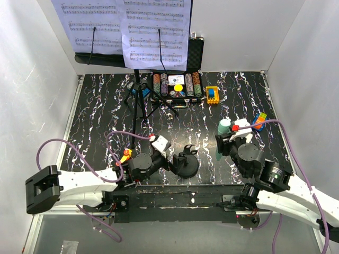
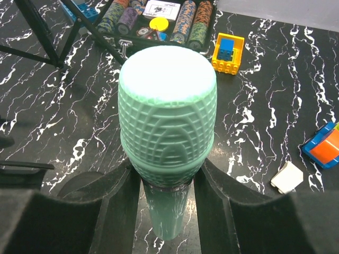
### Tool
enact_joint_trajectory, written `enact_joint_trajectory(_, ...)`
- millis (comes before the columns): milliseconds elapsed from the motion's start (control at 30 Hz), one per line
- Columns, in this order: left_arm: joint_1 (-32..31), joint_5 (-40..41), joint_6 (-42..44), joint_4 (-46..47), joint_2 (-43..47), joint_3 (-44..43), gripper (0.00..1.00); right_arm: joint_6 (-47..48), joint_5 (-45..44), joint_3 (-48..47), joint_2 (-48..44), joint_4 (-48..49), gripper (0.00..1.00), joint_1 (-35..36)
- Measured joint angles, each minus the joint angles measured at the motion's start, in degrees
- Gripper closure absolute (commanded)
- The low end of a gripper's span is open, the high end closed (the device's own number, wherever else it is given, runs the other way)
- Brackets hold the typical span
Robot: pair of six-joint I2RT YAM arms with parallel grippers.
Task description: Pack up the instrument practice props
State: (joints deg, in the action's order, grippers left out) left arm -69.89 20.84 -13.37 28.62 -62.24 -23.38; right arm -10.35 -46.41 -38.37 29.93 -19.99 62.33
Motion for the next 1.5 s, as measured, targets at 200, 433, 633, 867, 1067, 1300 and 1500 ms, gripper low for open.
enact_joint_trajectory(200,0.0,0.6,-0.3,-1.7,0.3,-0.6,0.09,-0.9,0.5,1.0,-0.8,-0.5,0.99,0.0)
enact_joint_trajectory(433,0.0,1.3,1.4,-3.1,-10.4,-9.0,0.08,-1.5,0.9,1.4,-0.7,-0.6,0.99,0.0)
enact_joint_trajectory(633,-0.3,1.2,1.4,-5.1,-13.3,-12.4,0.04,-1.5,1.4,1.4,-0.7,-0.9,0.99,0.0)
enact_joint_trajectory(867,-0.4,1.4,1.7,-7.8,-12.4,-13.4,0.02,-1.7,1.6,1.4,-0.9,-1.1,0.99,0.0)
enact_joint_trajectory(1067,-0.4,2.2,2.3,-9.0,-10.0,-14.4,0.02,-1.9,1.6,1.4,-1.0,-1.2,0.99,0.0)
enact_joint_trajectory(1300,-0.4,2.2,2.9,-10.3,-5.4,-14.4,0.07,-2.3,1.6,1.4,-1.2,-1.5,0.99,0.0)
enact_joint_trajectory(1500,-0.4,-2.8,1.9,-8.1,9.8,-1.0,0.16,-2.6,2.1,1.4,-3.7,-2.6,0.99,0.0)
